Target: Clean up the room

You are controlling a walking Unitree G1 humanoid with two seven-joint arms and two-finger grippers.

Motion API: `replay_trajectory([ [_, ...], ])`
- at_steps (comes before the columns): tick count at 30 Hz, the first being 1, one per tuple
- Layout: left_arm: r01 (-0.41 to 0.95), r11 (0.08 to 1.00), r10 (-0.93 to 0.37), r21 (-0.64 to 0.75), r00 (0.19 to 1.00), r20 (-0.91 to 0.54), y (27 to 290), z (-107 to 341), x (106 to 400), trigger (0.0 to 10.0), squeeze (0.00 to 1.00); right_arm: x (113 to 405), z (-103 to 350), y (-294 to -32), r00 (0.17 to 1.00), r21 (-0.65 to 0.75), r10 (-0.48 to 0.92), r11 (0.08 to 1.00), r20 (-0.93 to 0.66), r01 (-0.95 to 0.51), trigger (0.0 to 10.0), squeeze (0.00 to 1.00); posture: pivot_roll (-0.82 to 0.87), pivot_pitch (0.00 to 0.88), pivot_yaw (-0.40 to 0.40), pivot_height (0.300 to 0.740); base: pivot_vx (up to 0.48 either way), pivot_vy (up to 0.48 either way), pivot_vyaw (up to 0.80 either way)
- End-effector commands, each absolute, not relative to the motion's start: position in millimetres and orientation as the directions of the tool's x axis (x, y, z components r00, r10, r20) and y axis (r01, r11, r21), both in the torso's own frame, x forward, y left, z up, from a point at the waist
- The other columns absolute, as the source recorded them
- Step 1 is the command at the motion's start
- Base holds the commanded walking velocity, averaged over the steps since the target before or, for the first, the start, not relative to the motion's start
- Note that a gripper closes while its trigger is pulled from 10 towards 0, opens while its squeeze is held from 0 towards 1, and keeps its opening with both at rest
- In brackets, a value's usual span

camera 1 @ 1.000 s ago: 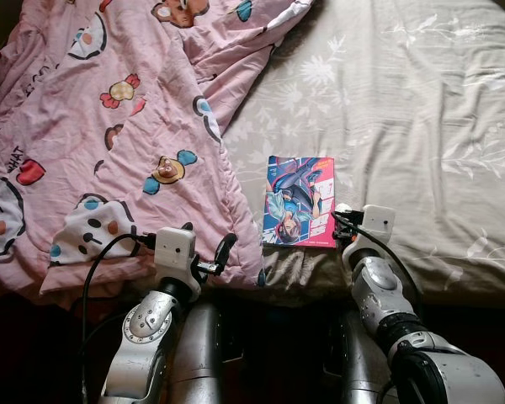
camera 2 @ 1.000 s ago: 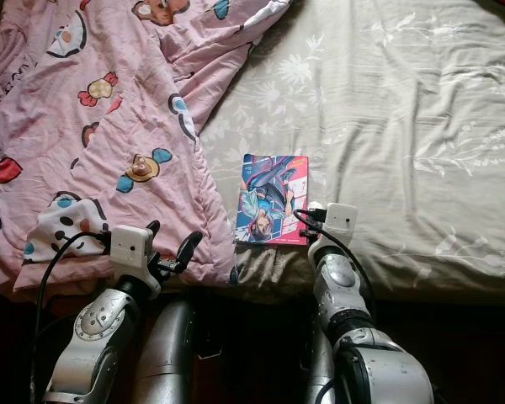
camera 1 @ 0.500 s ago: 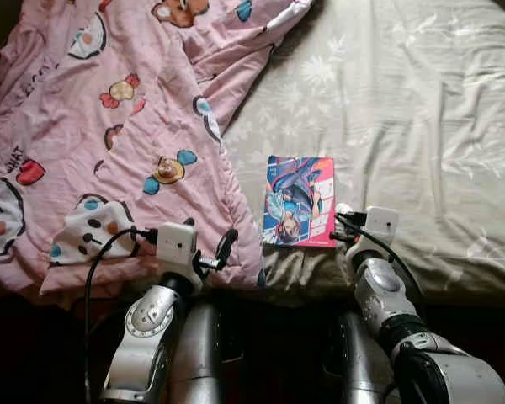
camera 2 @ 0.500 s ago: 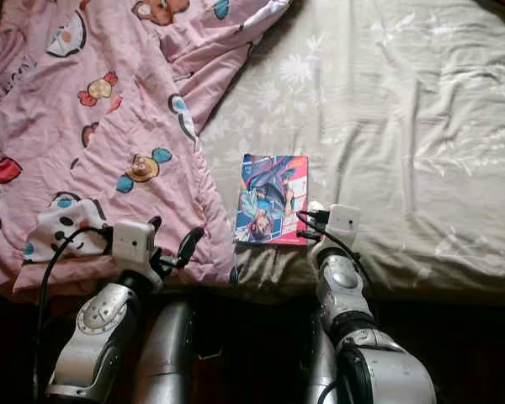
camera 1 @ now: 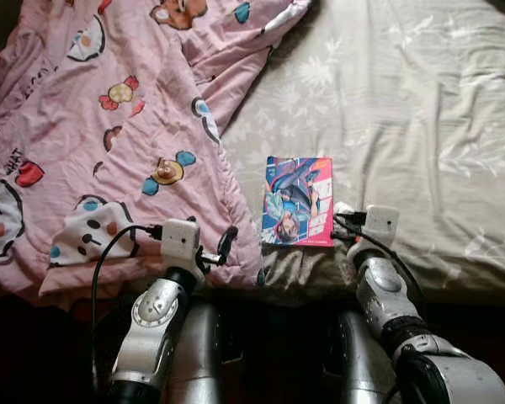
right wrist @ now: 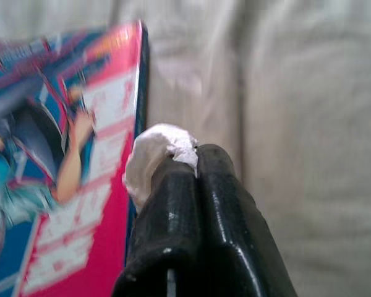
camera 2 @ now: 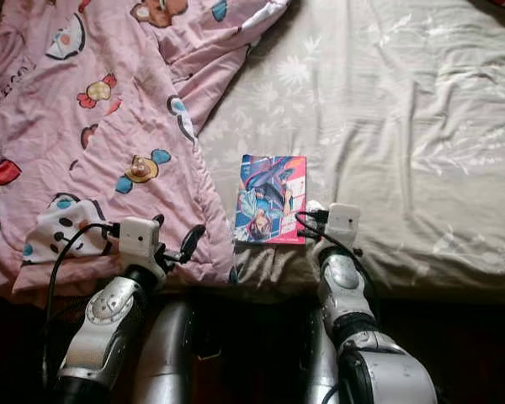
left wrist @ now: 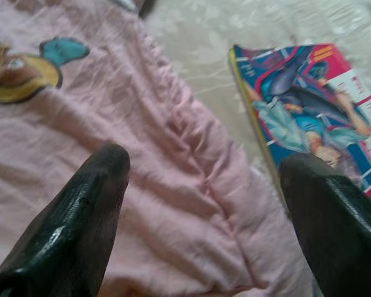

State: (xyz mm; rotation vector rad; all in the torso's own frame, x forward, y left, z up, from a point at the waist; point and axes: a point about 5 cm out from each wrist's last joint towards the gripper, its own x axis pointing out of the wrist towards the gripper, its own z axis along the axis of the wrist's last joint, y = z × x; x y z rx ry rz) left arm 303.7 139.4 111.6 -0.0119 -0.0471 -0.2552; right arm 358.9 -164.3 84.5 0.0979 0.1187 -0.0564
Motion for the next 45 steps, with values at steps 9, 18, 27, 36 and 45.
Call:
replay_trajectory([
  [9, 0.179, 0.984, -0.179, -0.013, 0.983, -0.034, 156, 81, 307, 10.0, 0.00, 337, 85, -164, 0.997, 0.109, -0.047, 0.993, 0.053, 0.041, 0.0, 0.00, -0.05, 0.299, 0.077, 0.616, 0.000, 0.000, 0.00],
  [18, 0.057, 0.997, -0.065, -0.057, 0.989, -0.136, 185, 53, 306, 10.0, 0.00, 322, 78, -161, 0.996, 0.129, -0.047, 0.991, 0.072, 0.038, 10.0, 0.00, -0.07, 0.267, 0.091, 0.616, 0.000, 0.000, 0.00],
  [27, 0.018, 0.997, -0.028, -0.079, 0.991, -0.129, 189, 51, 311, 10.0, 0.00, 324, 89, -169, 0.991, 0.133, -0.074, 0.989, 0.108, 0.059, 10.0, 0.00, -0.08, 0.248, 0.089, 0.616, 0.000, 0.000, 0.00],
  [36, 0.003, 0.996, -0.016, -0.084, 0.987, -0.158, 192, 41, 307, 10.0, 0.00, 325, 90, -170, 0.991, 0.133, -0.074, 0.989, 0.111, 0.059, 10.0, 0.00, -0.08, 0.236, 0.087, 0.671, 0.000, 0.000, 0.00],
  [45, -0.019, 0.997, 0.000, -0.079, 0.973, -0.230, 196, 22, 296, 10.0, 0.00, 320, 77, -173, 0.996, 0.125, -0.073, 0.990, 0.057, 0.066, 10.0, 0.00, -0.07, 0.223, 0.082, 0.736, 0.000, 0.000, 0.00],
])
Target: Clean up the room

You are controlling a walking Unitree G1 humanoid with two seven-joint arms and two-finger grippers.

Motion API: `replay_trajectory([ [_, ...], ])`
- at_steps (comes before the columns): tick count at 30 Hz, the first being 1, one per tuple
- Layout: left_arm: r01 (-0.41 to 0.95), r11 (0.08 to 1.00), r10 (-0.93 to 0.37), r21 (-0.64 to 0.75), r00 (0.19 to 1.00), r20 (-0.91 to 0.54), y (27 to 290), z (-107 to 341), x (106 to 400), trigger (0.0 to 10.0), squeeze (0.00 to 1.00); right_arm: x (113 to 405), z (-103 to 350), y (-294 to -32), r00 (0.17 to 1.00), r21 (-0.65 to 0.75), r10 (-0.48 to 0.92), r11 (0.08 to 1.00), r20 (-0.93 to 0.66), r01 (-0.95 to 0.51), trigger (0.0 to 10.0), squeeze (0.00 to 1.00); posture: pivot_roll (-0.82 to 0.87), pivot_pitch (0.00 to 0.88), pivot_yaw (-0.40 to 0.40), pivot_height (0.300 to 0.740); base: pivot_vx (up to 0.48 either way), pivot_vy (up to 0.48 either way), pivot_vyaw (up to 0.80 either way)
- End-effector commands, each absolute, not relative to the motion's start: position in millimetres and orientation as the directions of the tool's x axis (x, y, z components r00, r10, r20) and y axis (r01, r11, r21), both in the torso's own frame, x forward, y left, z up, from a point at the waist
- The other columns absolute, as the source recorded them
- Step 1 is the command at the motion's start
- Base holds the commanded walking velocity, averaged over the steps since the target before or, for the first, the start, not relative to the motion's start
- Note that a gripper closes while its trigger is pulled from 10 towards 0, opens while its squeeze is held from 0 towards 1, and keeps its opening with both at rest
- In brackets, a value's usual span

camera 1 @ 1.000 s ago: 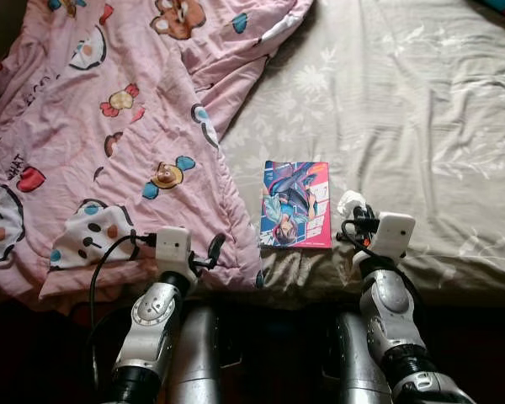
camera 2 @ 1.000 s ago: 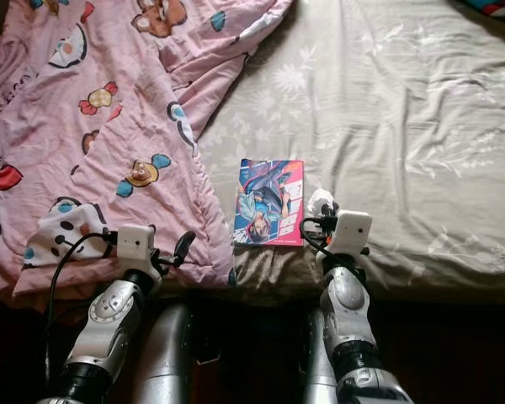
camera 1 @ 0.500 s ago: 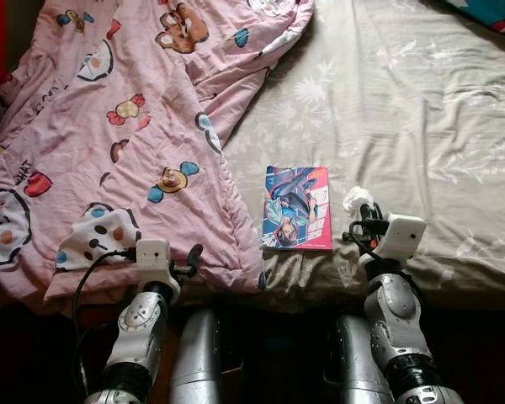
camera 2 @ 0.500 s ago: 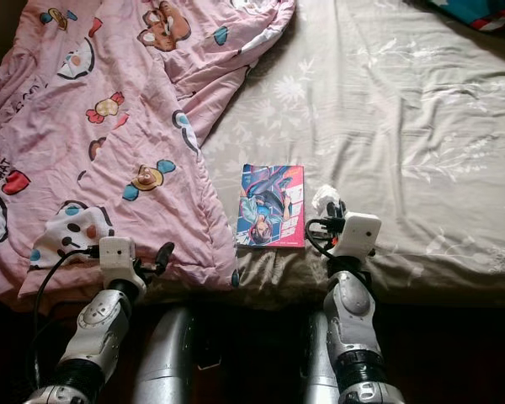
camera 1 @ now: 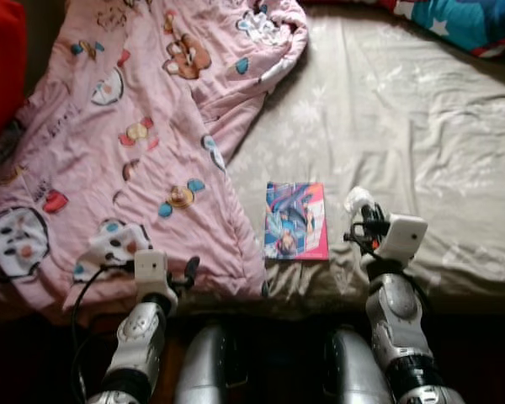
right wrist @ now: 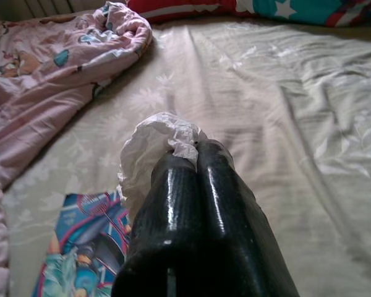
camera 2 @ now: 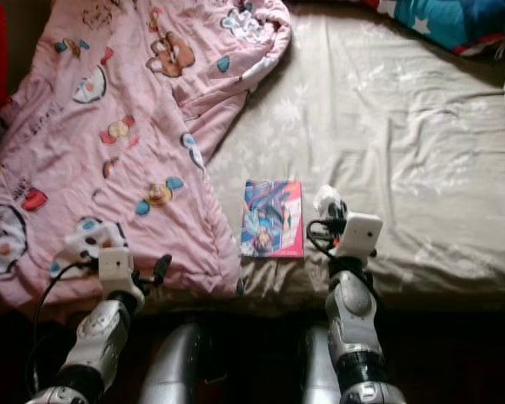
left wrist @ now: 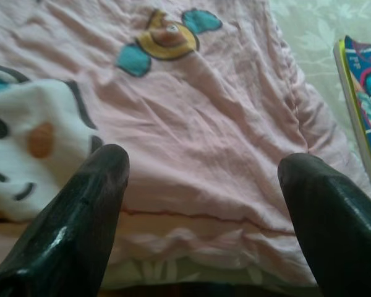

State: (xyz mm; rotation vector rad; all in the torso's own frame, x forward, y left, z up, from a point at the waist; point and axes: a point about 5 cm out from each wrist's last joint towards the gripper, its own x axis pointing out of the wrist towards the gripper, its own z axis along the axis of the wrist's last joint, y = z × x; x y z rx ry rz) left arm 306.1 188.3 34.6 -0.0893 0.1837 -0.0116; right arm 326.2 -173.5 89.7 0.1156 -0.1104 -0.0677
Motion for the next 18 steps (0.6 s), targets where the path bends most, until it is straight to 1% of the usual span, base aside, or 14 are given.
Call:
replay_trajectory([
  [1, -0.022, 0.997, 0.001, -0.079, 0.969, -0.247, 196, 19, 293, 10.0, 0.00, 319, 74, -175, 0.996, 0.124, -0.077, 0.990, 0.043, 0.072, 10.0, 0.00, -0.07, 0.223, 0.082, 0.740, 0.000, 0.000, 0.00],
  [6, -0.024, 0.997, 0.003, -0.075, 0.963, -0.269, 197, 14, 291, 10.0, 0.00, 317, 68, -177, 0.996, 0.124, -0.083, 0.989, 0.021, 0.080, 10.0, 0.00, -0.08, 0.212, 0.079, 0.740, 0.000, 0.000, 0.00],
  [10, -0.053, 0.996, 0.025, -0.066, 0.929, -0.370, 202, -4, 277, 10.0, 0.00, 303, 37, -186, 0.987, 0.081, -0.105, 0.990, -0.124, 0.115, 10.0, 0.00, -0.09, 0.173, 0.076, 0.740, 0.000, 0.000, 0.00],
  [12, -0.057, 0.997, 0.029, -0.058, 0.913, -0.406, 203, -11, 271, 10.0, 0.00, 295, 26, -189, 0.979, 0.074, -0.107, 0.990, -0.173, 0.121, 10.0, 0.00, -0.09, 0.157, 0.076, 0.740, 0.000, 0.000, 0.00],
  [16, -0.065, 0.997, 0.038, -0.045, 0.894, -0.447, 206, -18, 263, 10.0, 0.00, 283, 10, -197, 0.960, 0.073, -0.130, 0.986, -0.246, 0.152, 10.0, 0.00, -0.09, 0.131, 0.078, 0.740, 0.000, 0.000, 0.00],
  [18, -0.072, 0.997, 0.049, -0.031, 0.883, -0.468, 208, -22, 260, 10.0, 0.00, 273, -3, -202, 0.938, 0.055, -0.149, 0.983, -0.313, 0.175, 10.0, 0.00, -0.10, 0.113, 0.079, 0.740, 0.000, 0.000, 0.00],
])
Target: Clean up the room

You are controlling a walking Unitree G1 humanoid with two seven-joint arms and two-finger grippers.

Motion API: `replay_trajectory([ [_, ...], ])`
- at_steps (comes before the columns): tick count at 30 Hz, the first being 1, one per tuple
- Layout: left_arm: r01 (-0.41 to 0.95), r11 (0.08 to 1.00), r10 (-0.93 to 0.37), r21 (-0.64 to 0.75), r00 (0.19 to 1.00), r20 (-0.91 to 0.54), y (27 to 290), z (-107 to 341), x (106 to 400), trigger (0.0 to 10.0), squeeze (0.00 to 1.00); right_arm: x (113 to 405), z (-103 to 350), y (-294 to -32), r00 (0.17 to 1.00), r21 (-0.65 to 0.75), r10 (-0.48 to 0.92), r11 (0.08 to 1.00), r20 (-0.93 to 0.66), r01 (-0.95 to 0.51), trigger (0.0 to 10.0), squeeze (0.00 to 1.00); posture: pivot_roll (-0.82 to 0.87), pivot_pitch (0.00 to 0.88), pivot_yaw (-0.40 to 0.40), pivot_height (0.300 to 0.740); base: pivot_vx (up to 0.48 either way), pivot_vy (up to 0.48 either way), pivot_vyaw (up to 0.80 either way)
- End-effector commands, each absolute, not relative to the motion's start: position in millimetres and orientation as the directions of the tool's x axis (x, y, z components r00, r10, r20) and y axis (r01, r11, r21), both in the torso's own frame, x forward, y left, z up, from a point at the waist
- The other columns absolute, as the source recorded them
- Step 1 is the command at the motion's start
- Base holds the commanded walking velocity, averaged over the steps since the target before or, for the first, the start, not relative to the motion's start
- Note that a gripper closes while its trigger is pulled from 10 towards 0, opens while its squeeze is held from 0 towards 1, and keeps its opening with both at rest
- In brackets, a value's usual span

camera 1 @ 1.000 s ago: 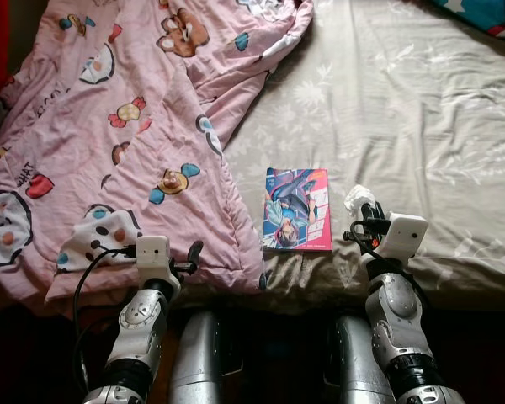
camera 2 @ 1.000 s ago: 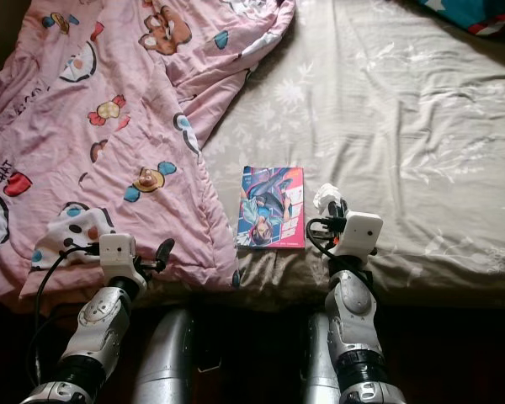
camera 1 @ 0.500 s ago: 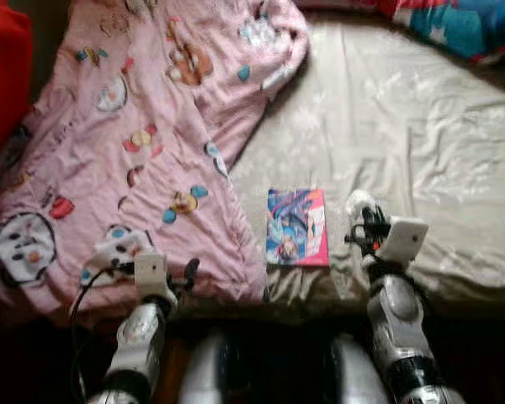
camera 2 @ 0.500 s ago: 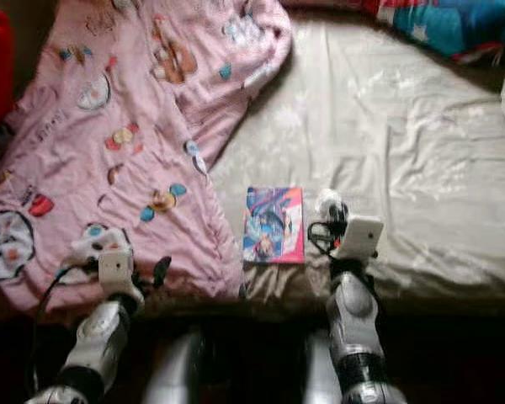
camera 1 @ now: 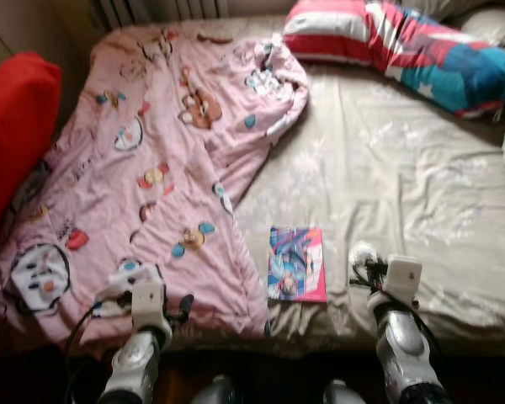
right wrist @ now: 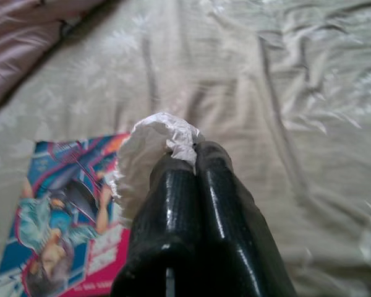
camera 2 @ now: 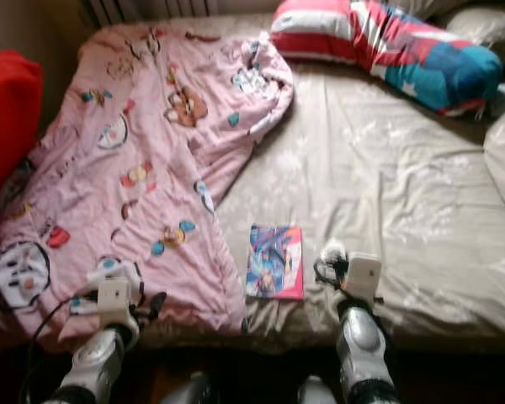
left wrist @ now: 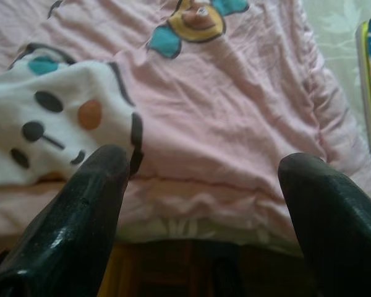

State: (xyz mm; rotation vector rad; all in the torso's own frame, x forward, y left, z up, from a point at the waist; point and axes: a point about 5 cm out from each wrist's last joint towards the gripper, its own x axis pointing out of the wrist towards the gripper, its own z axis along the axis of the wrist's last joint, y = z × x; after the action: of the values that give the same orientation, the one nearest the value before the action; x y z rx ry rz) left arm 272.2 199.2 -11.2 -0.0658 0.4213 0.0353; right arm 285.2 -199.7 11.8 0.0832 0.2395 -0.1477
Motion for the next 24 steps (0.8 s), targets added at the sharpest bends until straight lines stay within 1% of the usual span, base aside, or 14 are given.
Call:
replay_trajectory([
  [1, -0.076, 0.997, 0.053, -0.028, 0.876, -0.479, 209, -23, 259, 10.0, 0.00, 267, -8, -205, 0.927, 0.042, -0.160, 0.982, -0.338, 0.184, 10.0, 0.00, -0.10, 0.113, 0.079, 0.740, 0.000, 0.000, 0.00],
  [2, -0.076, 0.997, 0.056, -0.019, 0.859, -0.508, 209, -29, 253, 10.0, 0.00, 256, -19, -208, 0.904, 0.021, -0.178, 0.979, -0.389, 0.202, 10.0, 0.00, -0.10, 0.102, 0.077, 0.740, 0.000, 0.000, 0.00],
  [3, -0.076, 0.997, 0.056, -0.019, 0.859, -0.508, 209, -29, 253, 10.0, 0.00, 256, -19, -208, 0.904, 0.021, -0.178, 0.979, -0.389, 0.202, 10.0, 0.00, -0.10, 0.102, 0.077, 0.740, 0.000, 0.000, 0.00],
  [5, -0.077, 0.997, 0.055, -0.018, 0.834, -0.549, 207, -36, 245, 10.0, 0.00, 237, -36, -212, 0.854, -0.002, -0.205, 0.973, -0.479, 0.232, 10.0, 0.00, -0.11, 0.082, 0.078, 0.740, 0.000, 0.000, 0.00],
  [6, -0.077, 0.997, 0.055, -0.018, 0.834, -0.549, 207, -36, 245, 10.0, 0.00, 237, -36, -212, 0.854, -0.002, -0.205, 0.973, -0.479, 0.232, 10.0, 0.00, -0.11, 0.082, 0.078, 0.740, 0.000, 0.000, 0.00],
  [7, -0.079, 0.997, 0.055, -0.017, 0.818, -0.573, 207, -41, 240, 10.0, 0.00, 226, -44, -213, 0.826, -0.007, -0.212, 0.970, -0.522, 0.244, 10.0, 0.00, -0.10, 0.070, 0.078, 0.740, 0.000, 0.000, 0.00],
  [11, -0.079, 0.997, 0.057, -0.008, 0.784, -0.618, 206, -49, 230, 10.0, 0.00, 212, -56, -213, 0.783, -0.007, -0.216, 0.965, -0.583, 0.260, 10.0, 0.00, -0.11, 0.051, 0.078, 0.740, 0.000, 0.000, 0.00],
  [14, -0.086, 0.996, 0.067, 0.005, 0.730, -0.681, 208, -61, 214, 10.0, 0.00, 195, -68, -210, 0.733, 0.002, -0.200, 0.964, -0.651, 0.265, 10.0, 0.00, -0.11, 0.039, 0.078, 0.740, 0.000, 0.000, 0.00],
  [18, -0.082, 0.997, 0.067, 0.012, 0.711, -0.700, 207, -64, 209, 10.0, 0.00, 187, -73, -210, 0.702, -0.027, -0.209, 0.965, -0.681, 0.260, 10.0, 0.00, -0.11, 0.029, 0.077, 0.740, 0.000, 0.000, 0.00],
  [24, -0.090, 0.996, 0.068, 0.008, 0.695, -0.715, 207, -68, 203, 10.0, 0.00, 182, -77, -205, 0.691, -0.007, -0.179, 0.970, -0.700, 0.245, 10.0, 0.00, -0.11, 0.031, 0.077, 0.740, 0.000, 0.000, 0.00],
])
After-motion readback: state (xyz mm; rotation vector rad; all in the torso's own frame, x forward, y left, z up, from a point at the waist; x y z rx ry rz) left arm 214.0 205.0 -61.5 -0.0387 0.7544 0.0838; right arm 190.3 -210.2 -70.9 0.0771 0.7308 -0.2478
